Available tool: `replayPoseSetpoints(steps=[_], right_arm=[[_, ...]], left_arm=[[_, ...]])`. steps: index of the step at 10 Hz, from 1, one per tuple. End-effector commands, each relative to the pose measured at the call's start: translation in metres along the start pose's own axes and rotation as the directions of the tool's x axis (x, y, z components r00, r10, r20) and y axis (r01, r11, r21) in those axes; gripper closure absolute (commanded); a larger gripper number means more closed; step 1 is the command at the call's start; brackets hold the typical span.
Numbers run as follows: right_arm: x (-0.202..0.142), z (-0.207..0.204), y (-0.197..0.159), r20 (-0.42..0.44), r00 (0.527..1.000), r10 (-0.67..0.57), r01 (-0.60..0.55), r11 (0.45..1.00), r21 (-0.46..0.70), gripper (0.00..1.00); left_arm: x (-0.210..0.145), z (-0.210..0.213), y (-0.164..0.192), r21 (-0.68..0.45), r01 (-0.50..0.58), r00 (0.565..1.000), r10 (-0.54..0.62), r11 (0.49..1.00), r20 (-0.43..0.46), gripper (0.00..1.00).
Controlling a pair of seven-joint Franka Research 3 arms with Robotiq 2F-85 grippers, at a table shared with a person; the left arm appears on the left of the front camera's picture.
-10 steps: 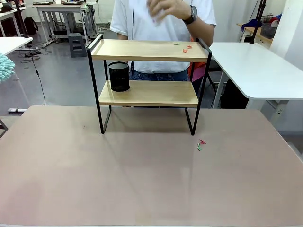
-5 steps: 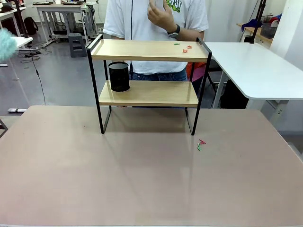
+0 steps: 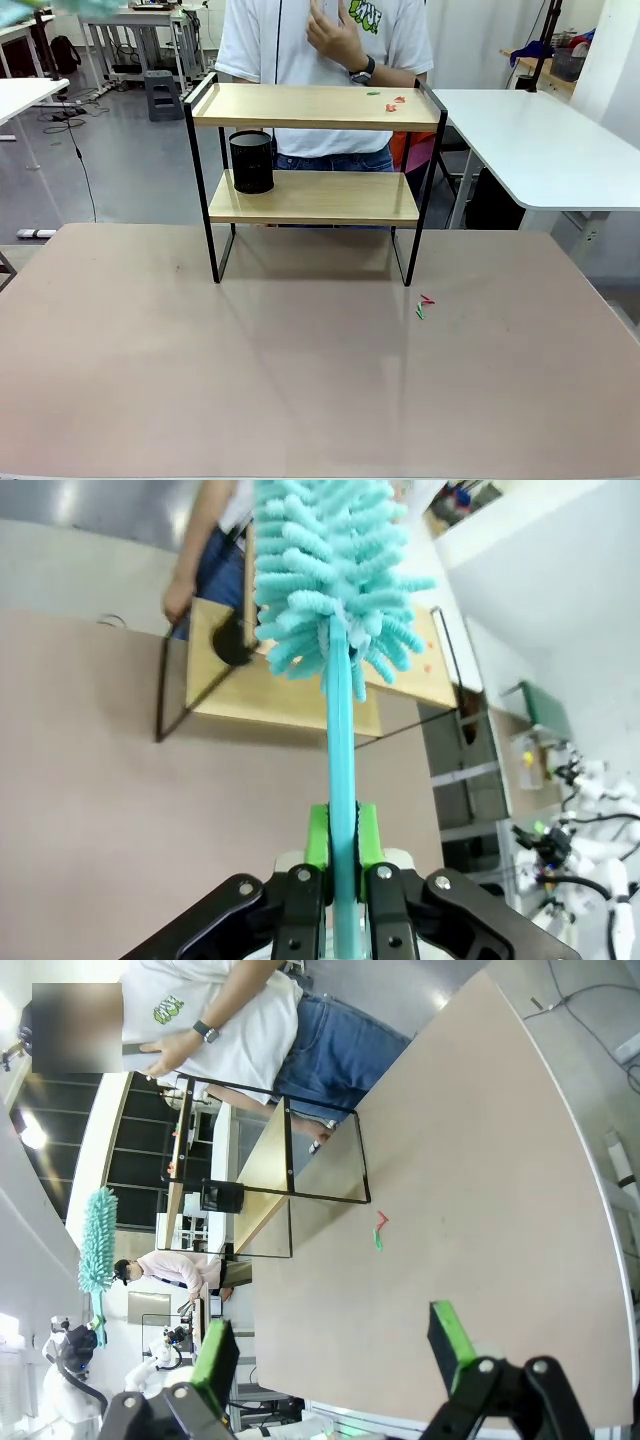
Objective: Clean the shelf.
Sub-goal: Clean the remaining tier of the Shelf with the Duster once objects are removed.
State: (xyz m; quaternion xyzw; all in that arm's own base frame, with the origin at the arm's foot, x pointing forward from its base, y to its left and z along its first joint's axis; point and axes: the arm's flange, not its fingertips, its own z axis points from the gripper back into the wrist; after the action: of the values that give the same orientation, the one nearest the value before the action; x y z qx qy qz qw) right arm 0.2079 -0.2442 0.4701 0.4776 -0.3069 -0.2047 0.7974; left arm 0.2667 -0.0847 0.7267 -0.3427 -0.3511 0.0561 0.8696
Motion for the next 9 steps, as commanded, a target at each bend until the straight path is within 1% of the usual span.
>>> replayPoseSetpoints(steps=[1,2,3,4,7,8,9], right_arm=[[0.002,-0.001,0.000,0.014,1.000,0.023,-0.024,1.000,0.020,0.00],[0.002,-0.001,0.000,0.014,1.000,0.023,-0.024,1.000,0.020,0.00],[0.002,-0.001,0.000,0.014,1.000,0.023,-0.024,1.000,0.020,0.00],[0.002,-0.001,0.000,0.014,1.000,0.023,-0.024,1.000,0.020,0.00],[0.002,-0.001,0.000,0.014,1.000,0.023,-0.024,1.000,0.020,0.00],[0.002,-0.001,0.000,0.014,1.000,0.023,-0.024,1.000,0.020,0.00],[0.002,-0.001,0.000,0.014,1.000,0.023,-0.024,1.000,0.020,0.00]], left_arm=[[-0.017,-0.043,-0.022,0.008,0.000,0.999,0.001,1.000,-0.037,0.87],[-0.040,-0.071,-0.026,0.040,0.022,0.991,-0.016,0.999,-0.130,0.87],[-0.056,-0.081,-0.017,0.071,0.045,0.980,-0.030,0.996,-0.196,0.87],[-0.032,-0.059,-0.032,0.018,0.028,0.996,-0.026,0.999,-0.090,0.87],[-0.032,-0.059,-0.032,0.018,0.028,0.996,-0.026,0.999,-0.090,0.87],[-0.037,-0.067,-0.027,0.022,0.043,0.991,-0.040,0.999,-0.124,0.87],[-0.036,-0.076,-0.037,0.048,0.047,0.999,-0.047,0.998,-0.003,0.87]])
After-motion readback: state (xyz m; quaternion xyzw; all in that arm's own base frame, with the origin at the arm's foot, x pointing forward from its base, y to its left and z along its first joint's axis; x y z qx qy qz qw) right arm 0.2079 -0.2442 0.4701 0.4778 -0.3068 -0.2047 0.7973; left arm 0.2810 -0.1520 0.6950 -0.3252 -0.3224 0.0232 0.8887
